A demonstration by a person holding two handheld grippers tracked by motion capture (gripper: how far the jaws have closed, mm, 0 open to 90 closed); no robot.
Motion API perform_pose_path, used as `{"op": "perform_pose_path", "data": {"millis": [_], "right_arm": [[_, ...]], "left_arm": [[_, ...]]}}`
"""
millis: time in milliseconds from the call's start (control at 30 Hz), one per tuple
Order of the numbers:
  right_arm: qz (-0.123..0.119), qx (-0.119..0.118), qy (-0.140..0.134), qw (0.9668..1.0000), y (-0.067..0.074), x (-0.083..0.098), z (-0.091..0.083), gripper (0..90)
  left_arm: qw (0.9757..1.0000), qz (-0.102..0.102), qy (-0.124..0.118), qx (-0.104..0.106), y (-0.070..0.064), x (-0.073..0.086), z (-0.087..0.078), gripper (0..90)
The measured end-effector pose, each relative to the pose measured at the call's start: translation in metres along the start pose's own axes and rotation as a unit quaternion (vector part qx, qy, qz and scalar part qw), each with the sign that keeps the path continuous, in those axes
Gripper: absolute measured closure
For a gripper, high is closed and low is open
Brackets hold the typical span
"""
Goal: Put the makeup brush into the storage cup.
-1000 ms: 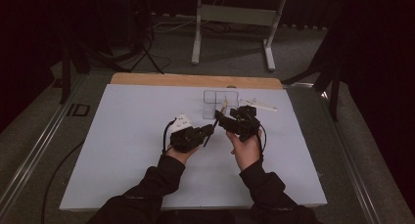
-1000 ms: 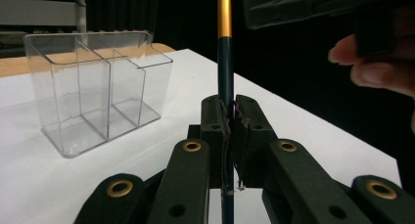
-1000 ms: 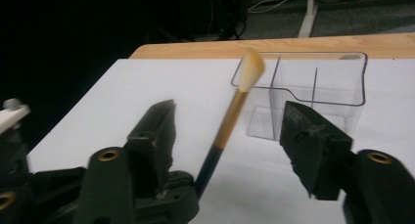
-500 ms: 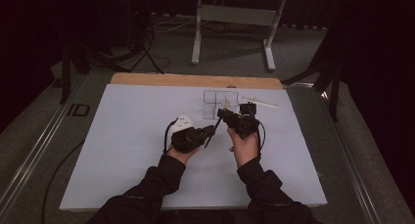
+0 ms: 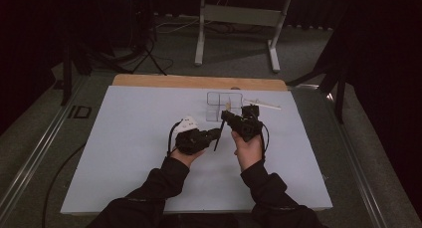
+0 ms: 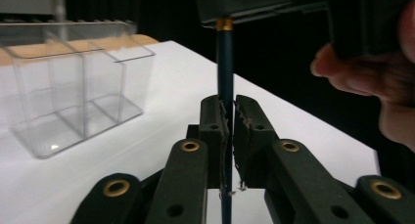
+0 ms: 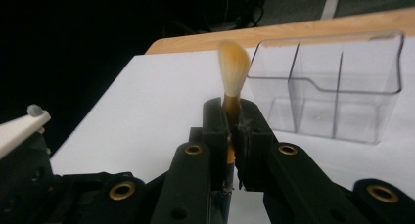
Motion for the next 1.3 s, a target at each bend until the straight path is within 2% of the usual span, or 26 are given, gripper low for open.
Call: {"op": "perform_pose_path", "data": {"millis": [33, 133, 267, 433, 600, 667, 767, 833, 967, 1167, 1200, 1233, 1300], "right_arm": [[-0.001, -0.001, 0.002, 1.0, 0.0, 0.0, 0.0, 84.0], [-0.006, -0.004, 0.0, 1.0, 0.001, -0.003, -0.001, 84.0], [-0.016, -0.01, -0.004, 0.9998, 0.006, -0.007, -0.003, 84.0], [-0.031, -0.013, -0.01, 0.9994, 0.01, -0.016, -0.008, 84.0], [-0.047, -0.014, -0.015, 0.9987, 0.012, -0.025, -0.013, 84.0], [-0.056, -0.013, -0.02, 0.9981, 0.013, -0.029, -0.015, 84.0], [-0.066, -0.014, -0.023, 0.9975, 0.013, -0.034, -0.018, 84.0], [-0.076, -0.012, -0.03, 0.9966, 0.013, -0.04, -0.023, 84.0], [-0.086, -0.01, -0.041, 0.9954, 0.012, -0.051, -0.029, 84.0], [-0.1, -0.015, -0.051, 0.9936, 0.011, -0.064, -0.034, 84.0], [-0.11, -0.014, -0.057, 0.9922, 0.013, -0.071, -0.036, 84.0], [-0.111, -0.014, -0.058, 0.992, 0.013, -0.072, -0.037, 84.0], [-0.116, -0.013, -0.061, 0.9914, 0.015, -0.076, -0.037, 84.0]], "left_arm": [[1.0, 0.0, 0.005, 0.006, -0.001, -0.002, 0.0, 74.7], [0.9998, 0.0, 0.019, 0.008, -0.004, -0.008, 0.0, 62.5], [0.9996, -0.001, 0.025, 0.011, -0.005, -0.013, -0.001, 58.8], [0.9996, -0.013, 0.024, 0.007, -0.001, -0.018, -0.009, 52.8], [0.9992, -0.022, 0.033, 0.01, 0.0, -0.018, -0.016, 45.5], [0.9988, -0.025, 0.037, 0.02, -0.001, -0.018, -0.019, 40.9], [0.9989, -0.023, 0.033, 0.024, -0.001, -0.019, -0.024, 37.4], [0.9986, -0.032, 0.03, 0.031, 0.0, -0.02, -0.03, 35.2], [0.9989, -0.028, 0.031, 0.02, 0.0, -0.018, -0.04, 25.5], [0.9986, -0.035, 0.032, 0.025, 0.003, -0.016, -0.051, 19.9], [0.9983, -0.04, 0.031, 0.028, 0.004, -0.015, -0.056, 14.0], [0.9984, -0.041, 0.03, 0.026, 0.005, -0.013, -0.058, 14.0], [0.9969, -0.058, 0.042, 0.031, 0.009, -0.011, -0.061, 12.0]]}}
Point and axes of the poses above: each handheld gripper's, and its own axes: z roughly forward along the jaws, x roughly out of its underside, y roughly to its left, the point moved 3 cm from there along z, roughly forward along the jaws, and after that the axes turned 9 degrees about x, right-handed, at the moved point
